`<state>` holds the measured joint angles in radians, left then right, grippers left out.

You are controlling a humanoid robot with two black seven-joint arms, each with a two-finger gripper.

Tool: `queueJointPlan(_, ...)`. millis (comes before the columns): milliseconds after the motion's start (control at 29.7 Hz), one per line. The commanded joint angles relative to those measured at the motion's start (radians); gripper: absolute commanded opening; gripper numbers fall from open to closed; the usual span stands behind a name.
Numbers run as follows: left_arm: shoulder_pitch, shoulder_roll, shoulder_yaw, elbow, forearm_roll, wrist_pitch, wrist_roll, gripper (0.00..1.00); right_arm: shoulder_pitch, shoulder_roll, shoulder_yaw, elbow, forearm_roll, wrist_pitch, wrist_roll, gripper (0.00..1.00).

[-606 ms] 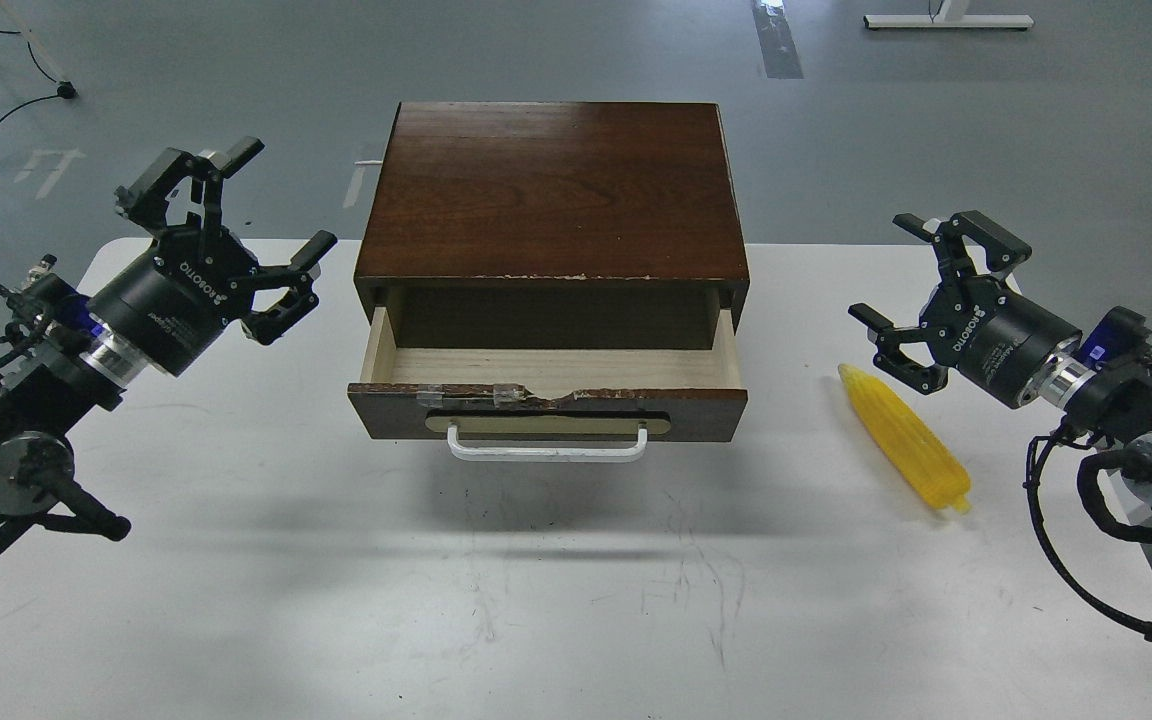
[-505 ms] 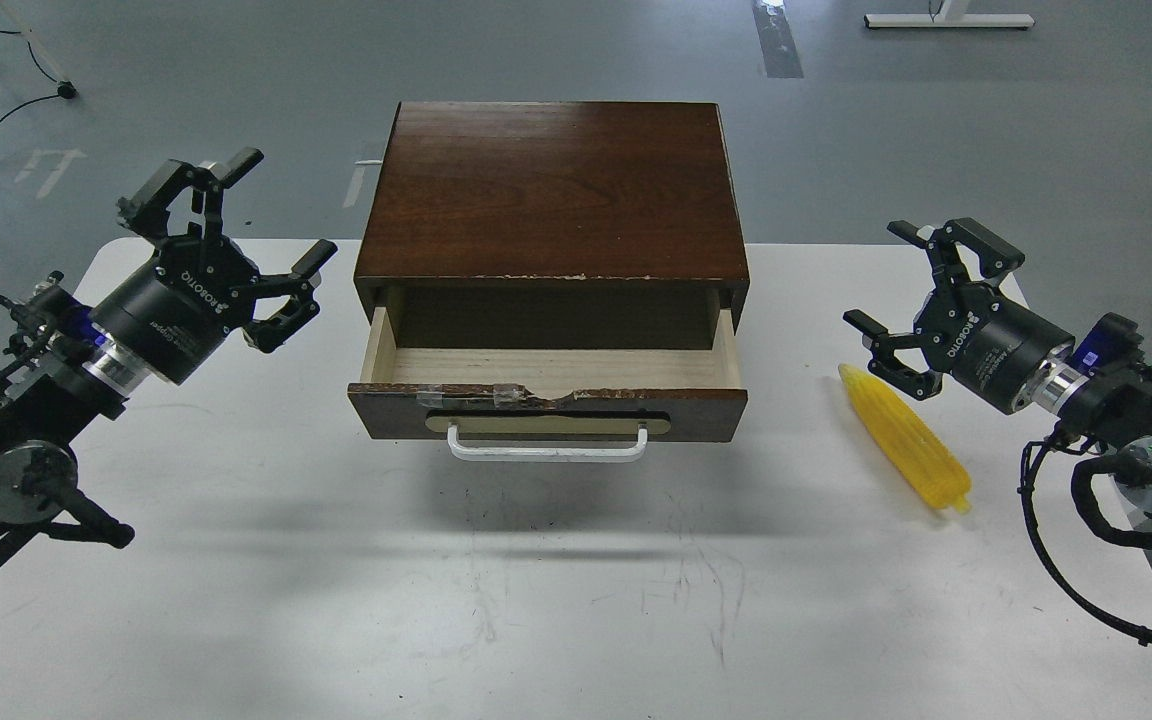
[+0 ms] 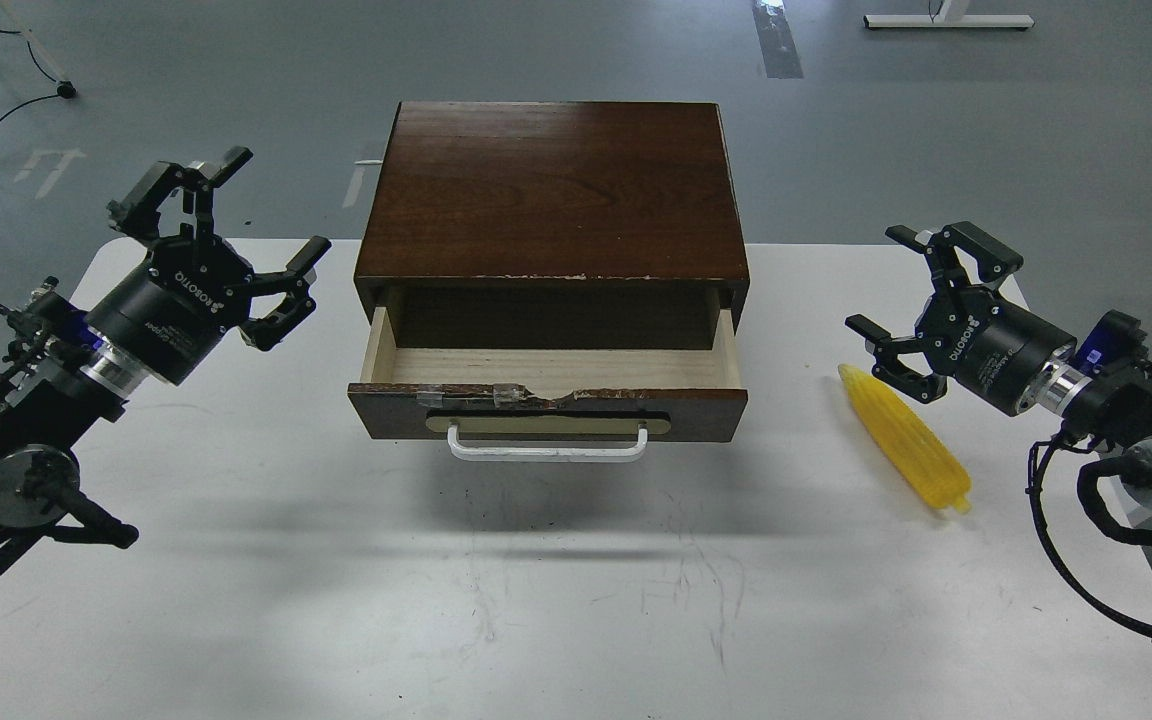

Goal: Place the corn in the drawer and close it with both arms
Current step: 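Move the right gripper toward the yellow corn cob on the table, then lower the right gripper onto the corn cob and close on it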

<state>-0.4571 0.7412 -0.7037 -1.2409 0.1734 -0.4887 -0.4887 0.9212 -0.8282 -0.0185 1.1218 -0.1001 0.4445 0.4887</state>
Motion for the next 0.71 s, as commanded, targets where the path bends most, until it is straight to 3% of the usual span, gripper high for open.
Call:
queueJointPlan(0, 0.0, 0.0, 0.0, -0.002, 0.001, 0.0, 0.0, 1.0, 0.056, -0.087, 0.002, 0.003, -0.298, -0.004, 0.0, 1.0)
queueJointPlan(135, 0.0, 0.0, 0.0, -0.003, 0.001, 0.0, 0.0, 1.0, 0.102, -0.144, 0.0, -0.003, -0.555, -0.009, 0.0, 1.0)
queueJointPlan(370, 0.0, 0.0, 0.0, -0.005, 0.001, 0.0, 0.0, 1.0, 0.102, -0.187, -0.015, -0.055, -1.085, -0.141, 0.0, 1.0)
queueJointPlan(505, 0.0, -0.002, -0.002, -0.006, 0.003, 0.0, 0.0, 1.0, 0.076, -0.172, -0.05, -0.085, -1.191, -0.193, 0.0, 1.0)
queueJointPlan(673, 0.0, -0.002, -0.002, -0.006, 0.003, 0.0, 0.0, 1.0, 0.07, -0.072, -0.144, -0.145, -1.205, -0.247, 0.0, 1.0)
